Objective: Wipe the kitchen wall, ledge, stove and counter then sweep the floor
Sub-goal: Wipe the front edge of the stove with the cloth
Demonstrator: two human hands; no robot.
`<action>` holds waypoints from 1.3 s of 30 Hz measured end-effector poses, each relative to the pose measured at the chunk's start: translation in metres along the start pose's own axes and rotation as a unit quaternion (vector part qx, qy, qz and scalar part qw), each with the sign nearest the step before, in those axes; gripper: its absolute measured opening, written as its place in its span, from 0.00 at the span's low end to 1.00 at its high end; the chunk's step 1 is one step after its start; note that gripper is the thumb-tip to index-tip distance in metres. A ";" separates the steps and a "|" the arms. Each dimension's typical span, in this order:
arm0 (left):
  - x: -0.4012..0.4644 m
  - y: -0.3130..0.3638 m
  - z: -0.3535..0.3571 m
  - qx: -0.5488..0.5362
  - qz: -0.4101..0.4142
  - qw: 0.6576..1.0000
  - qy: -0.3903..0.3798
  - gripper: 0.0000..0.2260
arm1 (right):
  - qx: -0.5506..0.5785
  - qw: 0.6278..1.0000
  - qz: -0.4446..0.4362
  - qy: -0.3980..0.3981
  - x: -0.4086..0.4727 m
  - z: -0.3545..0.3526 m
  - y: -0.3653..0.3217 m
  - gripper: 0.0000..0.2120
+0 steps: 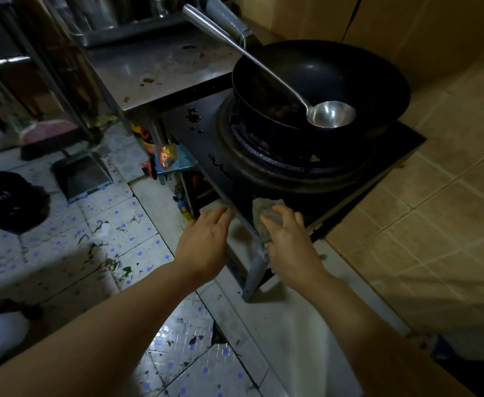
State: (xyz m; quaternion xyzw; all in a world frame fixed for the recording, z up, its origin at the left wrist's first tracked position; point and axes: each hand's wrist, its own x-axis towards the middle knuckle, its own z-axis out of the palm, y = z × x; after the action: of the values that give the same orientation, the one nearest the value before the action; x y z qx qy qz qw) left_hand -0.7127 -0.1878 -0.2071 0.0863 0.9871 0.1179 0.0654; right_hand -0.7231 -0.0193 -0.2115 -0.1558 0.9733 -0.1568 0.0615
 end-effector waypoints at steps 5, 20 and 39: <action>0.004 -0.011 -0.005 -0.011 -0.005 1.000 0.008 0.31 | 0.056 0.997 0.033 0.045 0.022 0.004 -0.015 0.24; 0.039 -0.051 -0.019 -0.035 -0.008 0.998 0.044 0.31 | -0.076 0.990 0.038 0.114 0.064 0.034 -0.044 0.36; 0.061 -0.097 -0.030 -0.028 -0.029 0.997 0.068 0.31 | -0.068 0.997 -0.020 0.020 0.157 0.024 -0.082 0.34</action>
State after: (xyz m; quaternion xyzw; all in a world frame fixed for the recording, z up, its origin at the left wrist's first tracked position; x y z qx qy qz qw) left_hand -0.7923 -0.2757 -0.2081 0.0472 0.9876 0.1495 0.0035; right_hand -0.8437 -0.1505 -0.2184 -0.1754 0.9795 -0.0950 0.0284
